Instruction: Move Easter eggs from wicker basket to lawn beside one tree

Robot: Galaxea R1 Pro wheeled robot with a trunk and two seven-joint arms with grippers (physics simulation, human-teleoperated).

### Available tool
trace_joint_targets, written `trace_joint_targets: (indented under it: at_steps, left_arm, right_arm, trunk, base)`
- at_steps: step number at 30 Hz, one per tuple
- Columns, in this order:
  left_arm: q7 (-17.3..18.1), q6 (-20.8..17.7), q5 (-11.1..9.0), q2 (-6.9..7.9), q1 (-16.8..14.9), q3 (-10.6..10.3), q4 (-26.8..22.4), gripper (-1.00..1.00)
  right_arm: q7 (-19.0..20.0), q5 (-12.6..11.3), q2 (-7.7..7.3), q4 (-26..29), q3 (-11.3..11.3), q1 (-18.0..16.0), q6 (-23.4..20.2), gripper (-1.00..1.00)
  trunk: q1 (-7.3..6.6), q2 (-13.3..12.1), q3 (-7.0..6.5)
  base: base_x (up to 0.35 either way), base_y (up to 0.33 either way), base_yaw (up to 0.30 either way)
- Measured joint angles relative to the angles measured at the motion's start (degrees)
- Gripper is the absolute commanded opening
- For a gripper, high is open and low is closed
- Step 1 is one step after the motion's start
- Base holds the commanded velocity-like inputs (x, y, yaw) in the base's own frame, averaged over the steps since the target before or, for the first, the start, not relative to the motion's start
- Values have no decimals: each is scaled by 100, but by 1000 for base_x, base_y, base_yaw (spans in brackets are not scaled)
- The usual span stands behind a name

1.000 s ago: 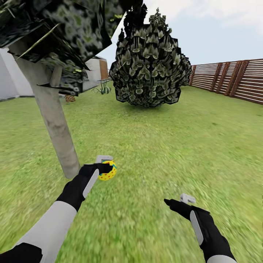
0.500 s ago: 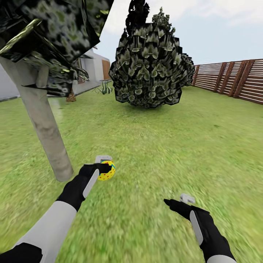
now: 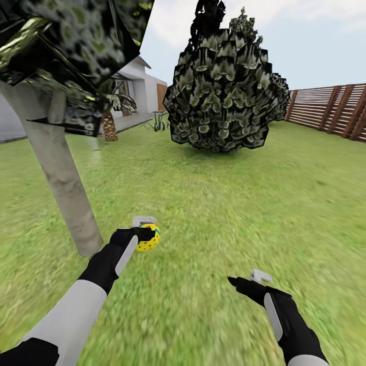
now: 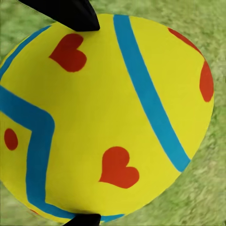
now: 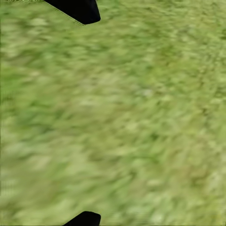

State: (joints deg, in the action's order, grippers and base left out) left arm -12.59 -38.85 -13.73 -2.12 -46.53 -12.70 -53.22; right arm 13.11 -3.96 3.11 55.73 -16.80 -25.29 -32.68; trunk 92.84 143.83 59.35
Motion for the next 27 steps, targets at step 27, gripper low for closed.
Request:
trace_joint_targets:
  at_steps: [27]
  left_arm:
    - [0, 3, 1, -2, -2, -1, 4, -100]
  right_arm:
    - [6, -3, -10, 3, -4, 2, -2, 100]
  trunk:
    - [0, 0, -36]
  base:
    - [290, -170, 95]
